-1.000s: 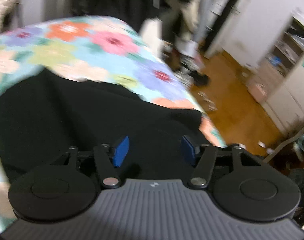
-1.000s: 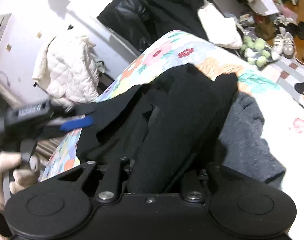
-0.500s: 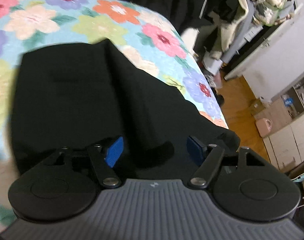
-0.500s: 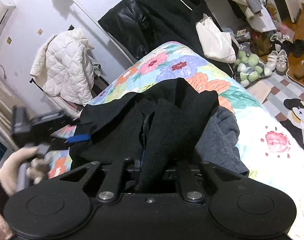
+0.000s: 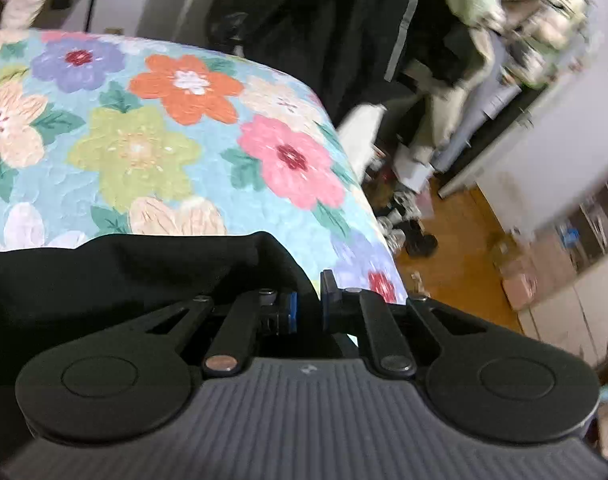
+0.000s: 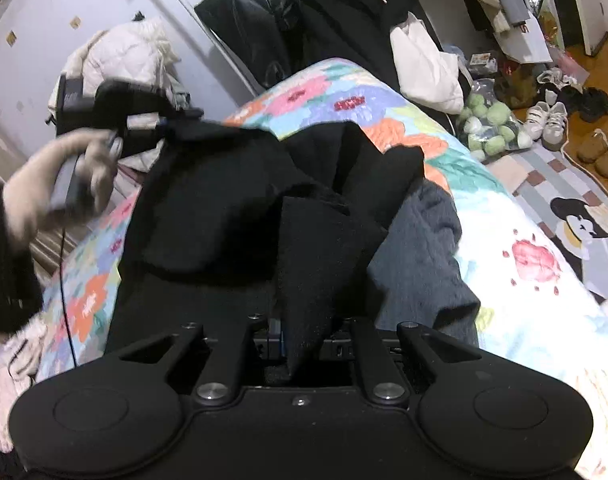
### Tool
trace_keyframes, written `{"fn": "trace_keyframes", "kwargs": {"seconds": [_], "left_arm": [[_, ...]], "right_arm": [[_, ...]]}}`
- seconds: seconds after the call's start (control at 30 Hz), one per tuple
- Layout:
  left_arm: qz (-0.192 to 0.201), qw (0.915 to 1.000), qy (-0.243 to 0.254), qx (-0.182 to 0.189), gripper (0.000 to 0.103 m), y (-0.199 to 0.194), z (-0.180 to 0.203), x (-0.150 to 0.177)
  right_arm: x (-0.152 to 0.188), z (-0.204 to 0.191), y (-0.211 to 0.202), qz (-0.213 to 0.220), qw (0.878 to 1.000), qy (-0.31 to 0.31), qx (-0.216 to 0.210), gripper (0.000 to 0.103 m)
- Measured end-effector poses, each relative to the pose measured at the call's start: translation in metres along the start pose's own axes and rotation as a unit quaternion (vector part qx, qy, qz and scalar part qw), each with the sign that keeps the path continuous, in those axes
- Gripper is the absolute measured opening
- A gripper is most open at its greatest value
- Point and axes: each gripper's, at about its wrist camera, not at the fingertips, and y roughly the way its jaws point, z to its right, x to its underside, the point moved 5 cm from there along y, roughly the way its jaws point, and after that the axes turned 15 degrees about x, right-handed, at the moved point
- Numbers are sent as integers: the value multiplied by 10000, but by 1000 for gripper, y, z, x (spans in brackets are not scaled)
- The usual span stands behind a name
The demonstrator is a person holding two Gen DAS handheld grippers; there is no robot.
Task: Fold clothes
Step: 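Fold the coat edge over toward the right gripper with the left gripper, then open both grippers and lift them off the coat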
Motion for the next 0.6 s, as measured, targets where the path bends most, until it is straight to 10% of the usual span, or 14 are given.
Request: {"fn": "trace_keyframes", "kwargs": {"seconds": [0.13, 0.33, 0.6], "left_arm": [[232, 9994, -252, -104, 15, 7, -13, -10], [498, 9979, -381, -131, 51, -12, -29, -27], [-939, 9929, 712, 157, 64, -28, 3, 13]], "right_arm": [[3, -1, -13, 5, 9998, -96, 193, 12], [6, 3, -26, -252, 9982, -275, 464, 12], [-21, 2, -64, 603, 9819, -699, 1654, 33]]}}
